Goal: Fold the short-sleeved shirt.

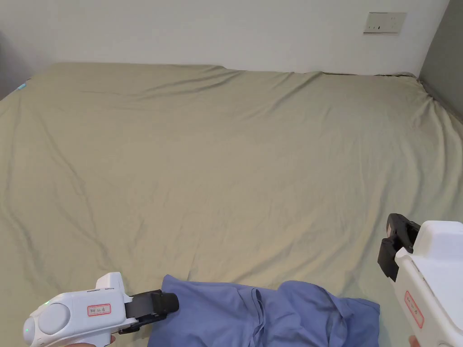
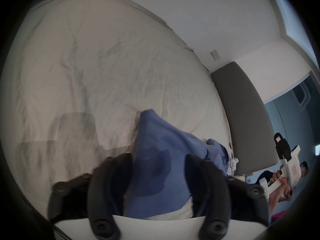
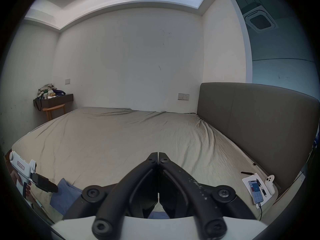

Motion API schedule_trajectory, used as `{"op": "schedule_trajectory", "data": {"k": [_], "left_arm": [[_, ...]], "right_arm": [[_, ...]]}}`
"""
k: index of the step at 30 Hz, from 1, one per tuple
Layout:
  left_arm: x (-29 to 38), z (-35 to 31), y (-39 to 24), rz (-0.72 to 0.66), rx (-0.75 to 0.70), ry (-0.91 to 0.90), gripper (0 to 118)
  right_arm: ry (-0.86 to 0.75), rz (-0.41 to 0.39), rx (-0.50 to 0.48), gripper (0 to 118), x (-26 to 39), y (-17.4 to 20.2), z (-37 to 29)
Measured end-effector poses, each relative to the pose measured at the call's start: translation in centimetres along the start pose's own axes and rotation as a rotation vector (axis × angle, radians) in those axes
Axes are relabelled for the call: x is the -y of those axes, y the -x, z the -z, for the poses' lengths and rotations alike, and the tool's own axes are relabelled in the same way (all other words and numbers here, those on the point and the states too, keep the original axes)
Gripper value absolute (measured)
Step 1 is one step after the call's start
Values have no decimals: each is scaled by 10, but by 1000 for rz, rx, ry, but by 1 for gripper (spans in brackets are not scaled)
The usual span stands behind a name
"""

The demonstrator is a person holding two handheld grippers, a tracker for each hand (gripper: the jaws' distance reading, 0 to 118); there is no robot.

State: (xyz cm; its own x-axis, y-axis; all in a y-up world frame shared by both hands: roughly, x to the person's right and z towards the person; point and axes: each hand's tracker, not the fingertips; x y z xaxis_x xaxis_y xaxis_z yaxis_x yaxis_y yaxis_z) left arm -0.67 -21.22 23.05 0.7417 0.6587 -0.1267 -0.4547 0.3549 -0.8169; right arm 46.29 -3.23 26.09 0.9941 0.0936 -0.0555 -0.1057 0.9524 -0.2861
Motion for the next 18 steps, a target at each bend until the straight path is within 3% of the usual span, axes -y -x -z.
{"op": "schedule_trajectory", "data": {"k": [2,3,4,8,18], "left_arm": [[2,10,2,12,-9,23,57],[3,14,3,18,-5,34,49],[5,18,3,19,0,45,34],[12,19,-2,43,-23,40,14],[3,-40,-19,71,-87,-113,6]], "right_arm": [[2,0,3,1,0,0,0],[2,1,4,1,1,0,1],[4,1,6,1,1,-1,1],[8,2,10,1,1,-2,2],[-3,4,-4,1,-6,1,5]]}}
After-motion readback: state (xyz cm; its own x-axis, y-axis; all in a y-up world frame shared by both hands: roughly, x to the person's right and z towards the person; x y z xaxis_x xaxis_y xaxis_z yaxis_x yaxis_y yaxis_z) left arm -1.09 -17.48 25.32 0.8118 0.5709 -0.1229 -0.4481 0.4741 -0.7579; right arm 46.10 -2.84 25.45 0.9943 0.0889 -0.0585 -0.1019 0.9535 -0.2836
